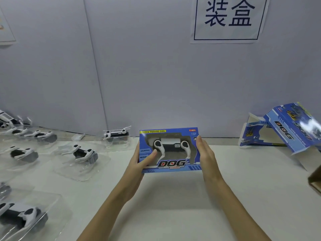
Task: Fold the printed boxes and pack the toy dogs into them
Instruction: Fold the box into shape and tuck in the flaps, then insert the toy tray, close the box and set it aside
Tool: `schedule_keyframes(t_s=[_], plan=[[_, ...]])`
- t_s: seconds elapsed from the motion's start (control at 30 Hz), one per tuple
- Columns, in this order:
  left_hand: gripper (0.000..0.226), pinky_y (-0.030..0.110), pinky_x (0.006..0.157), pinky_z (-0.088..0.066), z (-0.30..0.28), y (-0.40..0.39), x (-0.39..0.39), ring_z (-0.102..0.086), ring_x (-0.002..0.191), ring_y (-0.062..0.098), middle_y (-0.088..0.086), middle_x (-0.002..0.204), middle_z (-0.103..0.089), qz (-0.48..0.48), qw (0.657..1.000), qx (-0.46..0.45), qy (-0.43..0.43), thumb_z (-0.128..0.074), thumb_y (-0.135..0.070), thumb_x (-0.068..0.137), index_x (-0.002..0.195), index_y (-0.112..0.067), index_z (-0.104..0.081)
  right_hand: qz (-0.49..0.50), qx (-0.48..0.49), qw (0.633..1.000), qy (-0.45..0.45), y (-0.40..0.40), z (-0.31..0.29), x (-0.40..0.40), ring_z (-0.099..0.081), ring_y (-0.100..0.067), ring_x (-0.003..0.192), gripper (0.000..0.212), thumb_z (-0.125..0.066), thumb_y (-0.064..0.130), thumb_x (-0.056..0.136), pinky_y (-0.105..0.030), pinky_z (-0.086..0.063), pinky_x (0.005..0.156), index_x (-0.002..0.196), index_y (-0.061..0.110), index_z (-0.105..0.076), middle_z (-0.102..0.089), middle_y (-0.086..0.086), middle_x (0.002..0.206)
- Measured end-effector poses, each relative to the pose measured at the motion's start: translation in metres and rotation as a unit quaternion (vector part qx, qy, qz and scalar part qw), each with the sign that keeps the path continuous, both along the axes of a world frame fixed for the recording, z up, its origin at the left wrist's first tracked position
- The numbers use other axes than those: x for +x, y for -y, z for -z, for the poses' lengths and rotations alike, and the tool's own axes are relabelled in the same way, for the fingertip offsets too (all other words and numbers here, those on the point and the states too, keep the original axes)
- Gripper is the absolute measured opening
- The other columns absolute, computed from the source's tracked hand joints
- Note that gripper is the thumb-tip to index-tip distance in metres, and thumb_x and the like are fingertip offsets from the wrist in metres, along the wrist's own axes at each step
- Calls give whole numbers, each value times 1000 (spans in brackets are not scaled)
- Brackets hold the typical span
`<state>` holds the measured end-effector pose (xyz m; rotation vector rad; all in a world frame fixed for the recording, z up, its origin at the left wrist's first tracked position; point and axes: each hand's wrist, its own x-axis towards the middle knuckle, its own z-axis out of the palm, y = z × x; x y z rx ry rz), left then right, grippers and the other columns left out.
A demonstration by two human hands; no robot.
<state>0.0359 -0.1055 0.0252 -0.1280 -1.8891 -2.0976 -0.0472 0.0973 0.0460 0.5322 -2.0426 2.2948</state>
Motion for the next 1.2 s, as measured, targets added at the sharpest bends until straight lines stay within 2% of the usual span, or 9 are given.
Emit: schedule_keyframes(t_s=[0.27, 0.37, 0.47, 0.57, 0.7, 0.8, 0.97, 1.1, 1.2], plan=[[72, 30, 96, -55, -5, 7, -1, -67, 124, 17, -2, 134, -70, -9, 999, 40, 11, -81, -46, 85, 148, -29, -51, 12, 32, 999, 15, 1, -3, 2, -70, -4, 96, 45, -44, 58, 102, -25, -55, 88, 111, 26, -74, -77, 15, 101], [70, 35, 94, -52, -3, 1, -9, -72, 109, 12, -11, 109, -77, -64, 993, 99, 6, -80, -43, 85, 147, -41, -47, 50, 11, 993, 109, 3, -4, 3, -75, -21, 88, 40, -44, 58, 105, -42, -61, 81, 101, 24, -67, -78, 2, 93], [64, 37, 91, -60, -1, 1, -11, -73, 108, 26, 5, 114, -77, -92, 987, 131, -5, -76, -51, 84, 140, -31, -52, -21, -18, 979, 203, 0, -7, 5, -71, -28, 82, 32, -54, 51, 102, -48, -64, 69, 111, 22, -62, -73, -11, 98], [64, 39, 86, -62, 0, 5, -7, -73, 109, 28, 6, 124, -74, -108, 980, 167, 5, -72, -60, 85, 139, -28, -59, -99, 14, 977, 188, -11, -6, -1, -73, -27, 82, 43, -73, 53, 83, -52, -64, 73, 110, 19, -74, -69, -15, 98], [42, 33, 76, -61, 4, 14, -7, -73, 96, 22, 5, 120, -75, -119, 980, 162, -4, -72, -38, 93, 133, -25, -66, -148, 154, 966, 146, -23, -7, -7, -78, -27, 92, 63, -68, 78, 77, -37, -63, 77, 100, 21, -81, -79, -10, 98], [40, 35, 81, -61, 6, 17, -8, -72, 98, 22, 3, 122, -75, -115, 982, 149, -1, -69, -38, 97, 135, -28, -65, -166, 172, 960, 144, -30, -11, -6, -77, -29, 92, 68, -70, 76, 78, -30, -59, 75, 101, 14, -81, -78, -16, 101], [64, 52, 94, -57, 10, 15, -11, -71, 115, 29, 6, 136, -64, -154, 971, 183, 25, -59, -58, 92, 148, -29, -52, -55, -38, 986, 150, -41, -25, -11, -75, -29, 80, 60, -82, 51, 80, -37, -63, 80, 98, -6, -77, -73, -20, 85], [59, 50, 88, -56, 11, 23, -11, -71, 113, 32, 11, 130, -69, -143, 972, 173, 68, -52, -64, 96, 129, -19, -70, 83, -311, 940, 111, -61, -40, -23, -74, -22, 75, 33, -76, 31, 93, -37, -64, 82, 85, -2, -71, -68, -7, 73], [60, 51, 88, -55, 12, 26, -12, -68, 114, 37, 13, 126, -70, -139, 972, 169, 80, -49, -63, 99, 122, -12, -73, 195, -444, 875, 15, -83, -43, -30, -76, -22, 101, 53, -78, 30, 92, -31, -62, 89, 129, -1, -57, -74, -10, 116]])
